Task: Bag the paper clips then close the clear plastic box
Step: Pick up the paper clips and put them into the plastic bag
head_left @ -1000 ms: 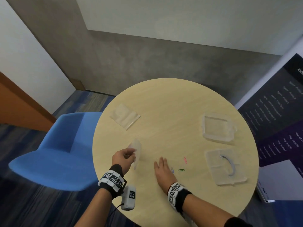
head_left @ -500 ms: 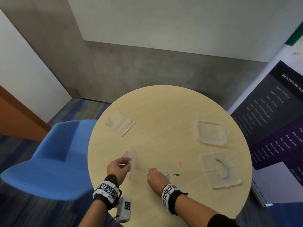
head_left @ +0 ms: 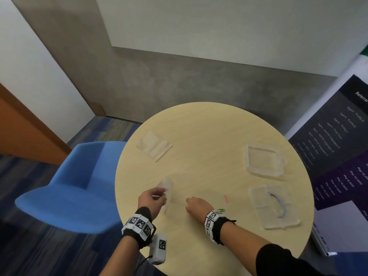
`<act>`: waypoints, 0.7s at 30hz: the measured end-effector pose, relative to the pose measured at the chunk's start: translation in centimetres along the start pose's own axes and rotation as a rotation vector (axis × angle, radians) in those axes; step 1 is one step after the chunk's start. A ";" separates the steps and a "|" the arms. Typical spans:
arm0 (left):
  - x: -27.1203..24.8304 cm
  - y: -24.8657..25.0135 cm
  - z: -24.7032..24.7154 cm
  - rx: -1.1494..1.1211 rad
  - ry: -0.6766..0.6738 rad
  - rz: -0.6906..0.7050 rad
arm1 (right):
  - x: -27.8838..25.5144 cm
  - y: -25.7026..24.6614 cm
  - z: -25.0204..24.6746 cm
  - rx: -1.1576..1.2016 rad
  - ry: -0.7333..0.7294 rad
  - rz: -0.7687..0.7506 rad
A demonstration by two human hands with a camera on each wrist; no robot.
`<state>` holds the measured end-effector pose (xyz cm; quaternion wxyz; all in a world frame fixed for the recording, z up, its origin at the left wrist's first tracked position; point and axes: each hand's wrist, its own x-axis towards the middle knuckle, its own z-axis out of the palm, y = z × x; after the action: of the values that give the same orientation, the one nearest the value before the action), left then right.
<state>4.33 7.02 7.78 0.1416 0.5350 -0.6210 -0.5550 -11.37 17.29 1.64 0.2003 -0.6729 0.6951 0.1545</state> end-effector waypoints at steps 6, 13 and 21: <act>-0.2 0.9 1.1 0.010 -0.042 -0.001 | 0.2 5.1 -1.6 0.729 0.264 0.498; 0.1 2.0 3.5 0.012 -0.083 0.018 | -2.6 3.2 -7.1 1.812 0.403 0.331; 0.6 2.9 5.0 0.073 -0.149 0.073 | -2.3 1.8 -6.6 1.417 0.357 0.505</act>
<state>-1.25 8.67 8.23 0.0956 0.4744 -0.6686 -0.5646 -13.58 16.22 8.42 0.4266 -0.2200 0.7823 -0.3971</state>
